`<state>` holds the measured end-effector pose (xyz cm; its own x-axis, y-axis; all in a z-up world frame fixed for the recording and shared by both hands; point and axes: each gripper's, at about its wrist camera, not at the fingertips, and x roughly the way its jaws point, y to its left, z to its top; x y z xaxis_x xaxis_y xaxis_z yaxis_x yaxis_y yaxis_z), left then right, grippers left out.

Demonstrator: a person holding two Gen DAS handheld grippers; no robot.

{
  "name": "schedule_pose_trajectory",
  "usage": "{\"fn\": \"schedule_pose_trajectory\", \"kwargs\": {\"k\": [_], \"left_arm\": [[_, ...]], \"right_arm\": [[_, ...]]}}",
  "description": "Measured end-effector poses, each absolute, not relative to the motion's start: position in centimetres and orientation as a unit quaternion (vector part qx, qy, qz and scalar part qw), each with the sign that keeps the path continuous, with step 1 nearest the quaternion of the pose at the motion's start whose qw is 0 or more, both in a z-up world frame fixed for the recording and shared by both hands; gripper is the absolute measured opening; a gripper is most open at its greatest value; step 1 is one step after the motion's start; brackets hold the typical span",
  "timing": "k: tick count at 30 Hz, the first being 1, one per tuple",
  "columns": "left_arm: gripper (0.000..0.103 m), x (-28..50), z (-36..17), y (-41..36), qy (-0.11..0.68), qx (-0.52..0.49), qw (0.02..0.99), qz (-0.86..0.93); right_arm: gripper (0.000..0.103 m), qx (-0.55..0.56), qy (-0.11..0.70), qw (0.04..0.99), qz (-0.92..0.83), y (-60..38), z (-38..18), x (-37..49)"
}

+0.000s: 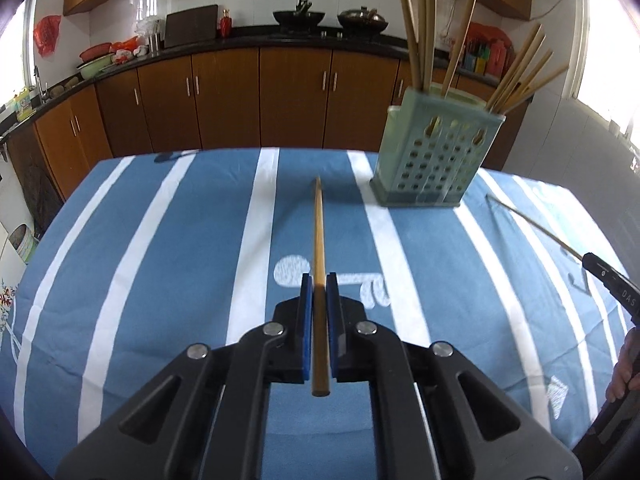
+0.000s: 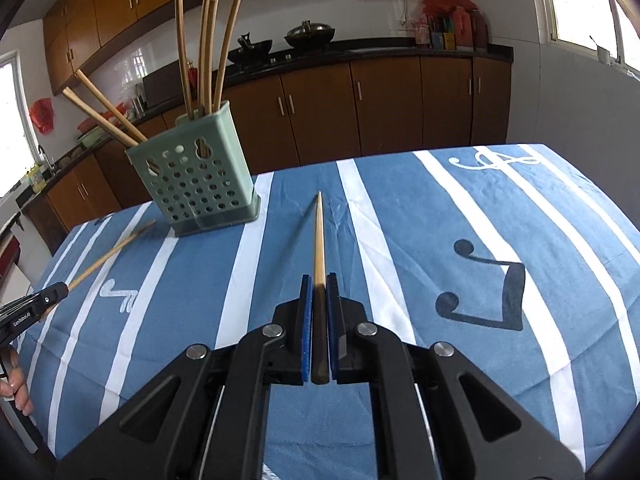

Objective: Organize utensils
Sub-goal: 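Lift the left gripper's chopstick over the green holder while the right gripper carries its own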

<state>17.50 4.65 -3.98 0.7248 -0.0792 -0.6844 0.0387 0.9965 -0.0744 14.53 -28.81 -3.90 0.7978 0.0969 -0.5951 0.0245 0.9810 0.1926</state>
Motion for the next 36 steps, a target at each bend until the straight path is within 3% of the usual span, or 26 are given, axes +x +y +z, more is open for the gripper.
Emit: {"fn": "schedule_pose_trajectory", "kwargs": {"k": [15, 36], "left_arm": [[0.008, 15.8, 3.5, 5.5, 0.261, -0.071, 0.962, -0.036], [0.007, 16.4, 10.3, 3.4, 0.201, -0.054, 0.975, -0.084]], "right_arm": [[0.007, 0.108, 0.231, 0.967, 0.023, -29.5, 1.1, 13.8], [0.007, 0.099, 0.164, 0.979, 0.073, -27.8, 8.7, 14.6]]}}
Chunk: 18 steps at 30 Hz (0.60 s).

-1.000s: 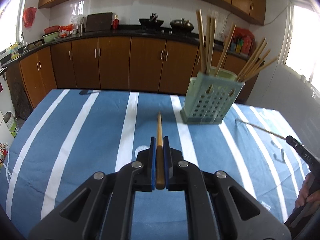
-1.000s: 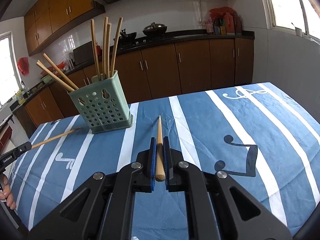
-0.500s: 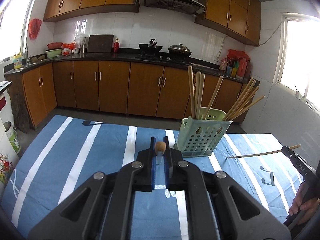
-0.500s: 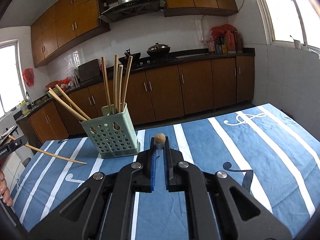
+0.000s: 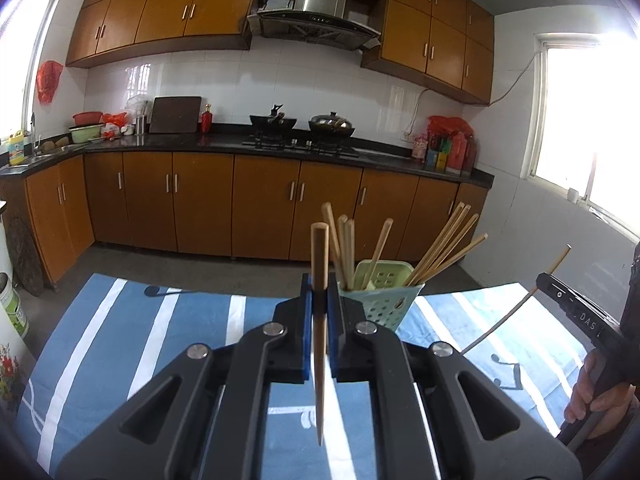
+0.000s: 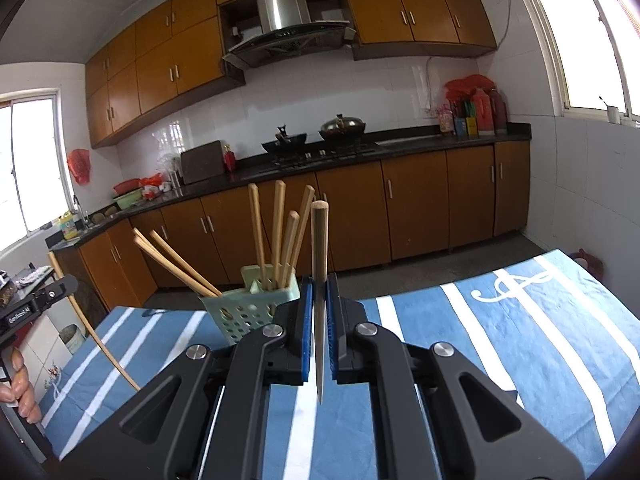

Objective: Organize utensils
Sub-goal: 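Lift the left gripper's chopstick over the green holder while the right gripper carries its own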

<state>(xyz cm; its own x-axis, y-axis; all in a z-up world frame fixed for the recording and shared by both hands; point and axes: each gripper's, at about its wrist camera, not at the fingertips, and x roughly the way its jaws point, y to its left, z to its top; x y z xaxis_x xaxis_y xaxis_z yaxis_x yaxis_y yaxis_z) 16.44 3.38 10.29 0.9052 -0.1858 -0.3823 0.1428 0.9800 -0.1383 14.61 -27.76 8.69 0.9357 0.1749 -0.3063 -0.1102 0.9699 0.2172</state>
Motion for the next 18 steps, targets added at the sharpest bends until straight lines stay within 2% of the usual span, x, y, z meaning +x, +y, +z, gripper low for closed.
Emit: {"fn": "schedule_pose_trajectory", "kwargs": {"k": [11, 18], "left_arm": [[0.007, 19.3, 17.0, -0.1, 0.123, -0.097, 0.982, -0.105], [0.007, 21.6, 20.5, -1.7, 0.046, -0.11, 0.991, -0.068]], "right_arm": [[0.007, 0.109, 0.065, 0.986, 0.106, -25.5, 15.0, 15.5], [0.007, 0.113, 0.034, 0.987, 0.108, -25.1, 16.3, 18.2]]}}
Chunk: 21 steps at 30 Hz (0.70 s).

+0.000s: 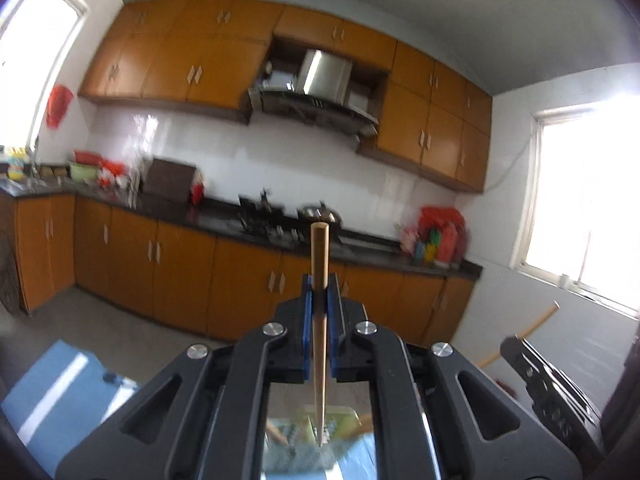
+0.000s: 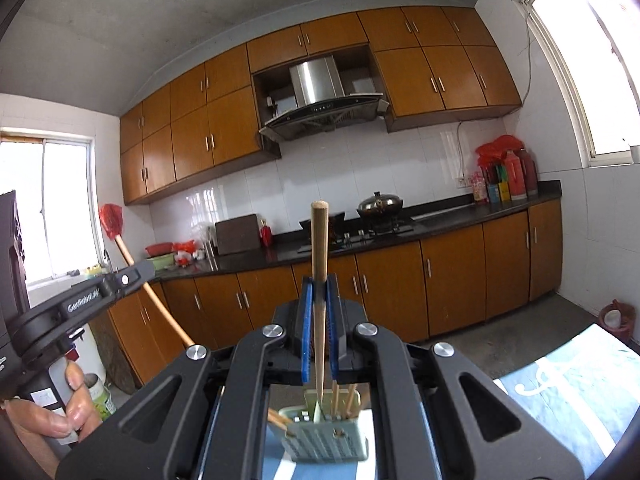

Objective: Organize utensils
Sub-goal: 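Lift the left gripper's chopstick over the green holder while the right gripper carries its own, then drop the left gripper's chopstick into the holder and open it while the right gripper releases its own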

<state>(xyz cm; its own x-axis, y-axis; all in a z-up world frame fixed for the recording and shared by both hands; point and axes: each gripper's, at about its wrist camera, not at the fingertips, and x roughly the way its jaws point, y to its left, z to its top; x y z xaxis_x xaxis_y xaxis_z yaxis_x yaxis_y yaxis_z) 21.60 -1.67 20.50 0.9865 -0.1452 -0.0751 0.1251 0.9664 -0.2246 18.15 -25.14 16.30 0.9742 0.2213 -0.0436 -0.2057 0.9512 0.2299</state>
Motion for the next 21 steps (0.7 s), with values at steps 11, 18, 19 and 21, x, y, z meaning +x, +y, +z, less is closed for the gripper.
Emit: {"fn": "schedule_pose_trajectory", "kwargs": {"k": [11, 18, 19, 21], "left_arm": [[0.008, 26.5, 17.1, -2.4, 0.066, -0.111, 0.991, -0.037], [0.008, 28.4, 14.7, -2.2, 0.085, -0.106, 0.99, -0.035], [0.007, 28.5, 14.5, -2.1, 0.089, -0.107, 0.99, -0.036], [0.008, 28.8, 14.2, -1.9, 0.095, -0.11, 0.989, -0.039]], "right_arm": [[0.007, 0.095, 0.084, 0.986, 0.112, -23.3, 13.0, 22.3], [0.007, 0.09, 0.107, 0.984, 0.112, -22.5, 11.7, 23.2], [0.008, 0.09, 0.11, 0.983, 0.113, -22.4, 11.6, 23.2], [0.008, 0.088, 0.115, 0.983, 0.114, -22.2, 11.3, 23.4]]}}
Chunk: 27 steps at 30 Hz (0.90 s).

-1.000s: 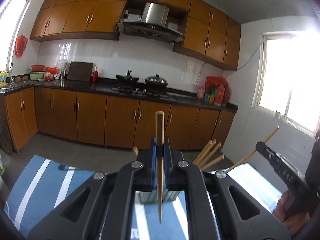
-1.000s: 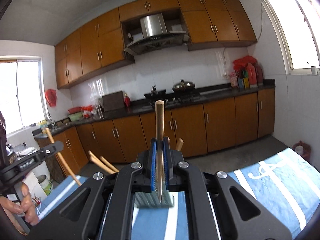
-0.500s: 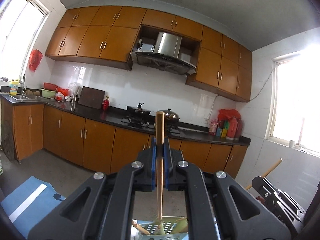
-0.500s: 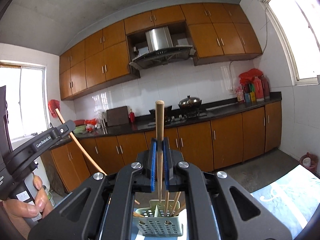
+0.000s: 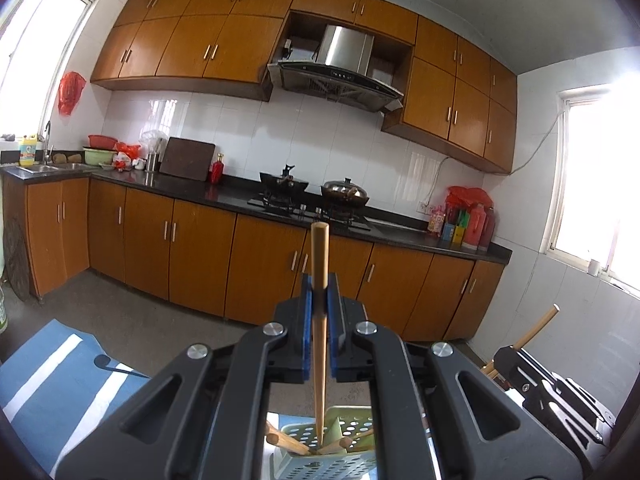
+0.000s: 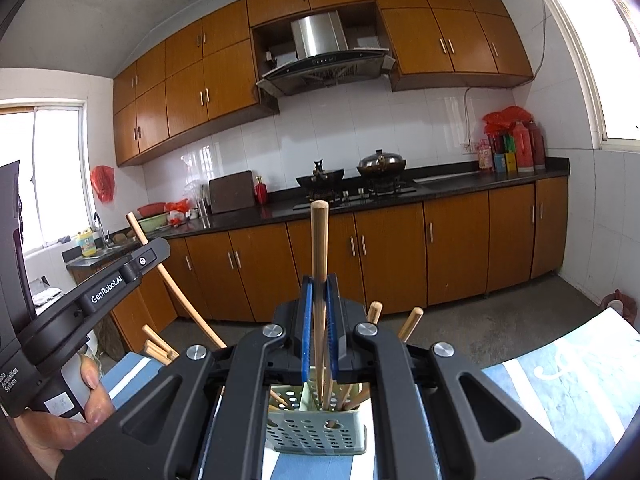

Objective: Organize utensils
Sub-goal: 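Drop the left gripper's chopstick into the holder and open it while the right gripper releases its own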

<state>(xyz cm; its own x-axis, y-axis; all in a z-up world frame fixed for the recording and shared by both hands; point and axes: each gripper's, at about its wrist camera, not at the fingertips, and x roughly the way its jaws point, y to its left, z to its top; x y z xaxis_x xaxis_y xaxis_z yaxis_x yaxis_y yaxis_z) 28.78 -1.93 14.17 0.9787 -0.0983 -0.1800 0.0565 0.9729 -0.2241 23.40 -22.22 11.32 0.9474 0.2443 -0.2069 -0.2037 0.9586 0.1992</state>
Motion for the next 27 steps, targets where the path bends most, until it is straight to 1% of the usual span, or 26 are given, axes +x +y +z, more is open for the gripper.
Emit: {"fn": "schedule_pose_trajectory", "kwargs": {"k": [2, 3, 5, 6, 7, 9, 12, 15, 18, 21, 23, 25, 27], "left_arm": [[0.008, 29.0, 14.0, -1.8, 0.102, -0.111, 0.988, -0.042], [0.01, 28.9, 13.9, -1.6, 0.105, -0.113, 0.987, -0.042], [0.018, 28.7, 14.0, -1.4, 0.107, -0.119, 0.986, -0.048], [0.026, 28.6, 14.1, -1.2, 0.107, -0.121, 0.986, -0.047], [0.03, 28.4, 14.1, -1.1, 0.106, -0.123, 0.986, -0.047], [0.031, 27.7, 14.6, -0.6, 0.103, -0.128, 0.985, -0.05], [0.037, 26.5, 15.3, 0.1, 0.096, -0.13, 0.986, -0.049], [0.04, 24.8, 16.0, 0.9, 0.09, -0.125, 0.987, -0.043], [0.048, 23.0, 16.5, 2.1, 0.086, -0.121, 0.988, -0.033], [0.05, 21.1, 16.7, 3.1, 0.083, -0.111, 0.99, -0.024], [0.054, 19.7, 16.8, 3.8, 0.084, -0.106, 0.991, -0.018], [0.057, 18.5, 16.8, 4.6, 0.086, -0.103, 0.991, -0.011], [0.06, 17.2, 16.7, 5.2, 0.088, -0.102, 0.991, -0.007]], "right_arm": [[0.008, 0.087, 0.124, 0.982, 0.117, -22.1, 11.1, 23.6], [0.008, 0.089, 0.125, 0.981, 0.117, -22.2, 11.2, 23.6], [0.009, 0.089, 0.125, 0.981, 0.118, -22.2, 11.2, 23.5], [0.011, 0.089, 0.124, 0.981, 0.116, -22.3, 11.2, 23.5], [0.019, 0.09, 0.123, 0.982, 0.115, -22.4, 11.3, 23.4], [0.029, 0.091, 0.115, 0.983, 0.11, -22.7, 11.4, 22.9], [0.03, 0.093, 0.107, 0.984, 0.104, -23.1, 11.9, 22.1], [0.03, 0.094, 0.1, 0.986, 0.097, -23.7, 12.4, 20.9], [0.036, 0.092, 0.093, 0.987, 0.092, -24.2, 12.9, 19.9], [0.038, 0.089, 0.085, 0.988, 0.091, -24.5, 13.3, 18.5], [0.041, 0.086, 0.08, 0.989, 0.089, -24.5, 13.6, 17.6], [0.048, 0.084, 0.075, 0.99, 0.087, -24.6, 13.9, 16.5], [0.052, 0.082, 0.069, 0.991, 0.084, -24.8, 14.0, 15.5]]}}
